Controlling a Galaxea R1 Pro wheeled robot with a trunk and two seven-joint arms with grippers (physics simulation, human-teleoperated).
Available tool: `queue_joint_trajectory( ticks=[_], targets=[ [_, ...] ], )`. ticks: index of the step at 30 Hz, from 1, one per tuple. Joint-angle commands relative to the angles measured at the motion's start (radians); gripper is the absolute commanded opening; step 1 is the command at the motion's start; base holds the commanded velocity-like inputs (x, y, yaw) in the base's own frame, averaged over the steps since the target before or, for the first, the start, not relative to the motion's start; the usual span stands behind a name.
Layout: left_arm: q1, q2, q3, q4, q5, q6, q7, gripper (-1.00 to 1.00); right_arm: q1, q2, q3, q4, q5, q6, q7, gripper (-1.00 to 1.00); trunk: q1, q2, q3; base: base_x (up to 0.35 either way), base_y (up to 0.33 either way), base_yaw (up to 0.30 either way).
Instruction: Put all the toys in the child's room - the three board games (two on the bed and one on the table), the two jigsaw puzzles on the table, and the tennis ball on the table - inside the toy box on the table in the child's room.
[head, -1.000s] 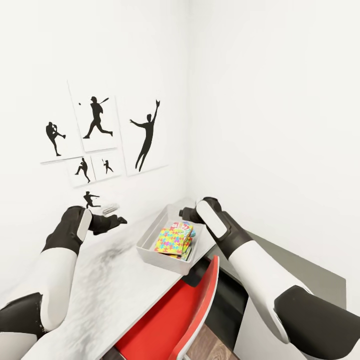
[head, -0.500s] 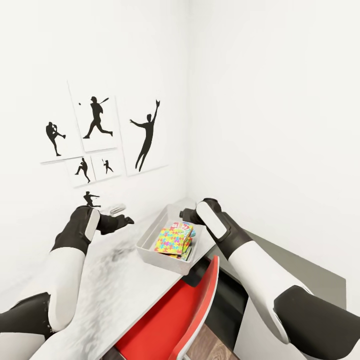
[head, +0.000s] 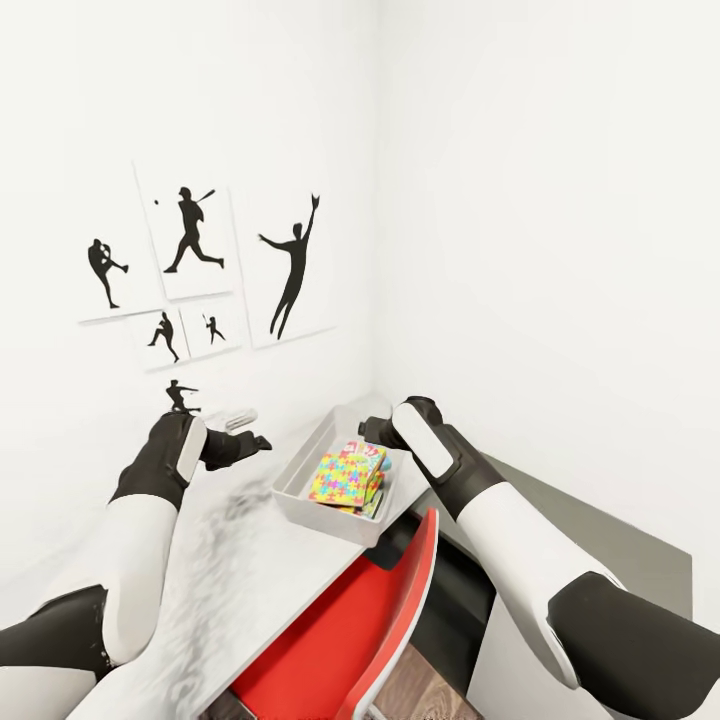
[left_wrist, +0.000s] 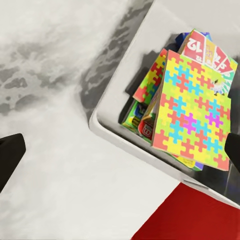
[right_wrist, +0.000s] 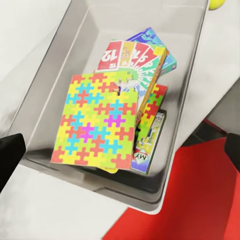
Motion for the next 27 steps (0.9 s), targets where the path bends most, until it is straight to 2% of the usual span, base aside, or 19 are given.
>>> queue_joint_trajectory(
  ticks=[1,8,15,27],
  targets=[
    [-0.001,-0.007,0.001,-0.001,0.004,0.004,0.001,1.00,-0.001,0.000,0.002,0.000,-0.009,0.000,-0.010,1.00,0.001,-0.002,-0.003,0.000,0.000,0.022],
    [-0.001,-0.033,-0.005,-0.001,0.005,0.006,0.001,1.00,-0.002,0.000,0.001,0.003,-0.009,0.001,-0.009,1.00,0.001,-0.002,-0.014,0.000,0.000,0.050],
    [-0.002,-0.096,-0.006,-0.001,0.002,0.005,0.001,1.00,-0.002,0.000,0.000,0.006,-0.009,-0.001,-0.008,1.00,0.001,-0.002,-0.026,0.000,0.000,0.061],
    [-0.002,-0.114,-0.006,-0.001,0.007,0.004,0.040,1.00,-0.002,0.000,0.000,0.007,-0.009,0.000,-0.008,1.00,0.001,-0.002,-0.045,0.000,0.000,0.063]
  ],
)
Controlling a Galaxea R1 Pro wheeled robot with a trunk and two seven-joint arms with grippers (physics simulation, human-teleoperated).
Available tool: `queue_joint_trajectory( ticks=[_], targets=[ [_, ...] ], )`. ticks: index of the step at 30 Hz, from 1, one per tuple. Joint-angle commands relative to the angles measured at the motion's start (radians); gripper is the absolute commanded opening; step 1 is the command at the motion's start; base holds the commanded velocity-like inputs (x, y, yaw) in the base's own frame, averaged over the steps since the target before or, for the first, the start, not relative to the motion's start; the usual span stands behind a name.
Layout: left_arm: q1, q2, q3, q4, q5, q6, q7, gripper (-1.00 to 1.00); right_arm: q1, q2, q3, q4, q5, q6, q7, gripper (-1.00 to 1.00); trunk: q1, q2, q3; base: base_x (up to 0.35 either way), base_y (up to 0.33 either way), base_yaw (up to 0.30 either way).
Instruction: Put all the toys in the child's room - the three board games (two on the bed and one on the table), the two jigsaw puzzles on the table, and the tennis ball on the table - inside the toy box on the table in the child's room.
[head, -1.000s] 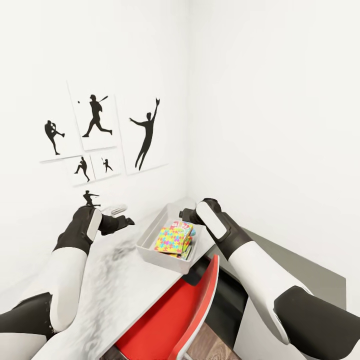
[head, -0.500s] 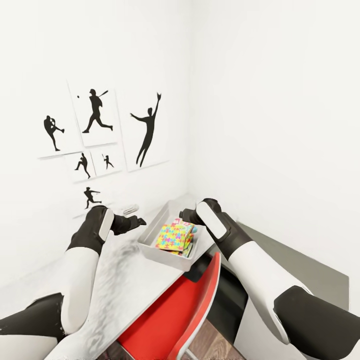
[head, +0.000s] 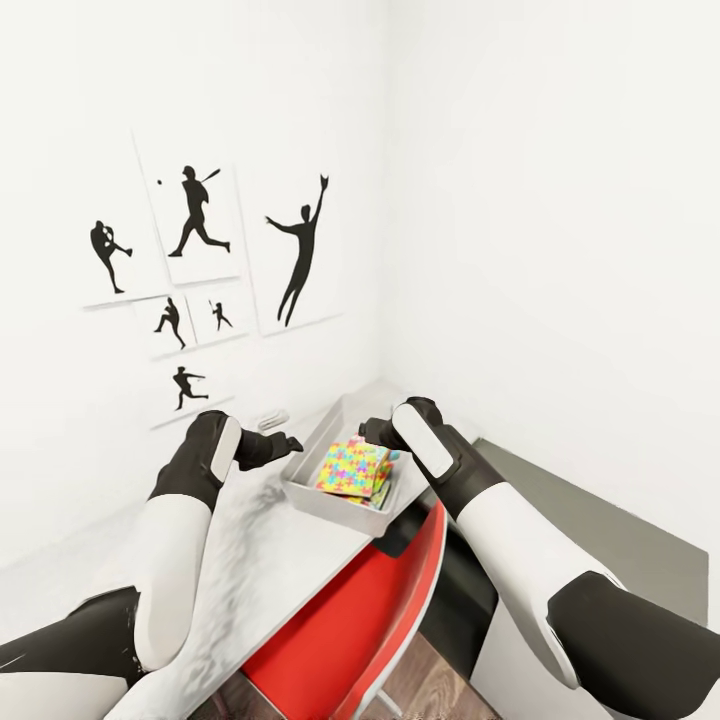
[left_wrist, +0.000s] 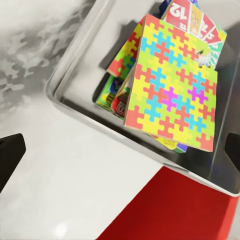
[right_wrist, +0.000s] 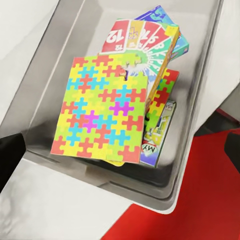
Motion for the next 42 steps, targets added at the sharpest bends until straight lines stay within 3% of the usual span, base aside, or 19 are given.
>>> queue_joint_trajectory(
  ticks=[1,15,19,26,30,42],
  targets=[
    [-0.001,-0.002,0.005,-0.001,0.001,0.005,0.000,1.00,-0.001,0.000,0.001,0.000,-0.009,0.001,-0.010,1.00,0.001,-0.003,-0.004,0.000,0.000,0.065],
    [-0.001,0.001,0.008,-0.023,0.013,0.019,-0.007,1.00,0.000,0.000,-0.004,0.003,-0.008,0.001,-0.010,1.00,0.001,-0.003,-0.027,0.000,0.000,0.066],
    [-0.001,0.001,0.010,-0.071,0.033,0.023,-0.011,1.00,-0.001,0.000,-0.010,0.003,-0.008,0.001,-0.009,1.00,0.001,-0.003,-0.033,0.000,0.000,0.067],
    [0.000,0.005,0.004,-0.115,0.131,0.024,-0.013,1.00,-0.002,0.000,-0.013,0.000,-0.007,0.001,-0.008,1.00,0.001,-0.003,-0.044,0.000,0.000,0.053],
    [0.000,0.007,0.001,-0.119,0.167,0.024,-0.013,1.00,-0.002,0.000,-0.013,-0.007,-0.005,0.001,-0.009,1.00,0.001,-0.003,-0.046,0.000,0.000,0.011],
    [0.000,0.009,-0.001,-0.120,0.182,0.024,-0.014,1.00,-0.002,0.000,-0.011,-0.008,-0.004,0.001,-0.010,1.00,0.001,-0.003,-0.047,0.000,0.000,-0.134]
  ],
)
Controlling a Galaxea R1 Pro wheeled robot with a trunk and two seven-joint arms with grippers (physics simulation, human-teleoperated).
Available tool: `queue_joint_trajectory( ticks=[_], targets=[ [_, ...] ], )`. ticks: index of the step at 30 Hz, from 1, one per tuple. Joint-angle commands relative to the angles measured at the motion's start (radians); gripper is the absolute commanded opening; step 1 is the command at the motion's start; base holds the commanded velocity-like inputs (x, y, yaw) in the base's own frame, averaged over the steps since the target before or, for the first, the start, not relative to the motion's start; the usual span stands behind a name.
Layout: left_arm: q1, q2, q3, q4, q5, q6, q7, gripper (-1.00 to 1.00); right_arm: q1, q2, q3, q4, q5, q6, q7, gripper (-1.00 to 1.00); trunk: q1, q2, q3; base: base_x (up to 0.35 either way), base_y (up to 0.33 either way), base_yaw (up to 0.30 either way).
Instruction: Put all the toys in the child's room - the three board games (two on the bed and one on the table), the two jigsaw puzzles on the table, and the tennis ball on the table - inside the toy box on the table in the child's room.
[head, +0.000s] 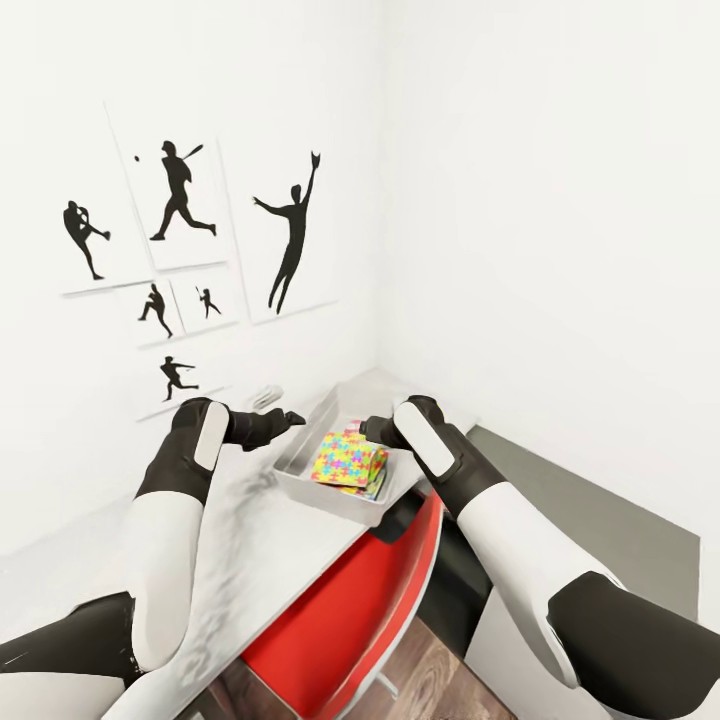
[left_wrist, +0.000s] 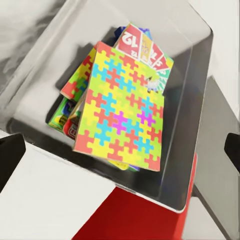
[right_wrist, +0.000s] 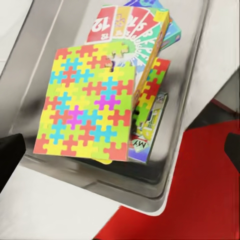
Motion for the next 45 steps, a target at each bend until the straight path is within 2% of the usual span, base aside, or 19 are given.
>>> queue_joint_trajectory(
  ticks=[1,15,28,37,43,45],
  targets=[
    [-0.001,-0.001,0.005,-0.001,-0.005,0.005,-0.006,1.00,-0.001,0.000,0.002,0.000,-0.009,0.000,-0.010,1.00,0.001,-0.002,-0.002,0.000,0.000,-0.198],
    [-0.001,-0.001,0.003,-0.001,-0.004,0.005,-0.005,1.00,-0.001,0.000,0.001,0.001,-0.011,0.000,-0.009,1.00,0.001,-0.002,-0.004,0.000,0.000,-0.035],
    [-0.001,-0.001,0.003,-0.002,-0.004,0.005,-0.006,1.00,-0.001,0.000,0.001,0.007,-0.012,-0.001,-0.008,1.00,0.001,-0.002,-0.022,0.000,0.000,0.000],
    [0.003,-0.005,0.003,-0.115,-0.002,0.005,-0.012,1.00,-0.001,0.000,0.002,0.007,-0.012,-0.005,-0.008,1.00,0.001,-0.002,-0.037,0.000,0.000,0.000],
    [0.003,-0.006,0.001,-0.137,-0.001,0.005,-0.012,1.00,-0.001,0.000,0.002,0.007,-0.012,-0.006,-0.008,1.00,0.001,-0.002,-0.047,0.000,0.000,0.000],
    [0.004,-0.007,-0.015,-0.140,-0.001,0.005,-0.012,1.00,-0.001,0.000,0.003,0.007,-0.012,-0.006,-0.008,1.00,0.001,-0.002,-0.050,0.000,0.000,0.000]
  ],
)
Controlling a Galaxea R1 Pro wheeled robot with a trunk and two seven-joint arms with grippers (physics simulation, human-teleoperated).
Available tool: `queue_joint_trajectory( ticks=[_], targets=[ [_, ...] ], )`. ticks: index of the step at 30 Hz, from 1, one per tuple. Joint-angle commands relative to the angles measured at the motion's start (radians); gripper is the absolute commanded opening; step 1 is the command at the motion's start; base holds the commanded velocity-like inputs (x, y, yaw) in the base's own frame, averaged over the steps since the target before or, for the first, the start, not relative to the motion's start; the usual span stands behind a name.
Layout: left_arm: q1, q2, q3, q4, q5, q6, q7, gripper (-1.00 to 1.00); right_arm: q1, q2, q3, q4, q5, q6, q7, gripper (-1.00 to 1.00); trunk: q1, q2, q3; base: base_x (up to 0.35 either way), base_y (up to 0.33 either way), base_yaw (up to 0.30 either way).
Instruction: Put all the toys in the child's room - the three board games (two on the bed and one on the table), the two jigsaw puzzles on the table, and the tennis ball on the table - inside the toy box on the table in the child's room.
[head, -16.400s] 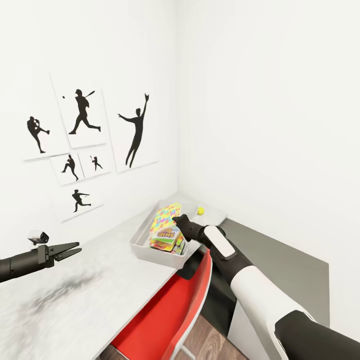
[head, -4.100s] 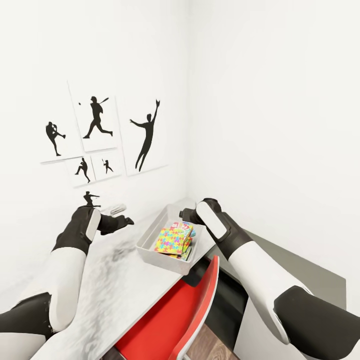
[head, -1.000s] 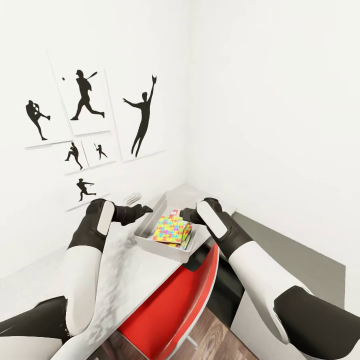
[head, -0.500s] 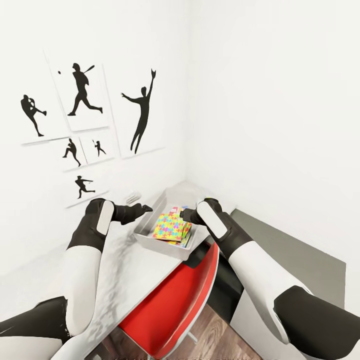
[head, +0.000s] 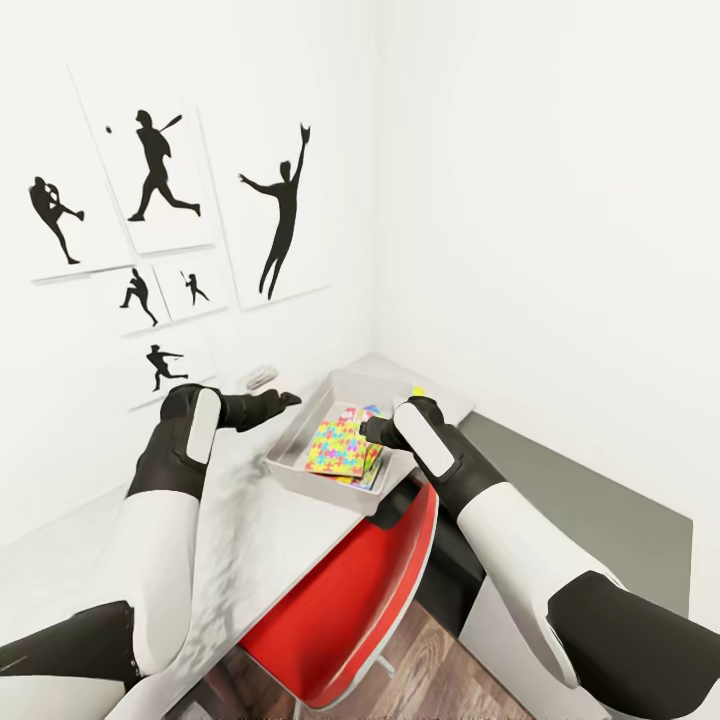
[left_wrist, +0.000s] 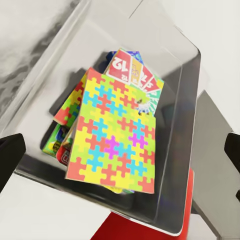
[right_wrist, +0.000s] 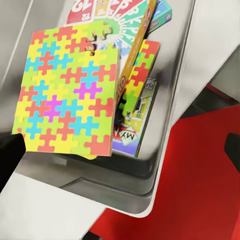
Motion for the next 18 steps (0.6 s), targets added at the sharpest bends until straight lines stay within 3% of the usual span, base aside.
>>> queue_joint_trajectory(
  ticks=[1,7,18],
  targets=[
    [-0.001,-0.001,-0.007,0.001,-0.005,0.005,-0.006,1.00,-0.001,0.000,0.001,-0.001,-0.009,0.001,-0.010,1.00,0.001,-0.002,-0.004,0.000,0.000,0.000],
    [-0.001,-0.003,-0.040,0.013,-0.005,0.005,-0.006,1.00,-0.001,0.000,0.001,-0.001,-0.009,0.002,-0.010,1.00,0.001,-0.002,-0.014,0.000,0.000,0.000],
    [-0.001,-0.003,-0.049,0.079,-0.007,0.005,-0.005,1.00,-0.001,0.000,0.001,-0.001,-0.009,0.001,-0.010,1.00,0.001,-0.002,-0.032,0.000,0.000,0.000]
  ],
)
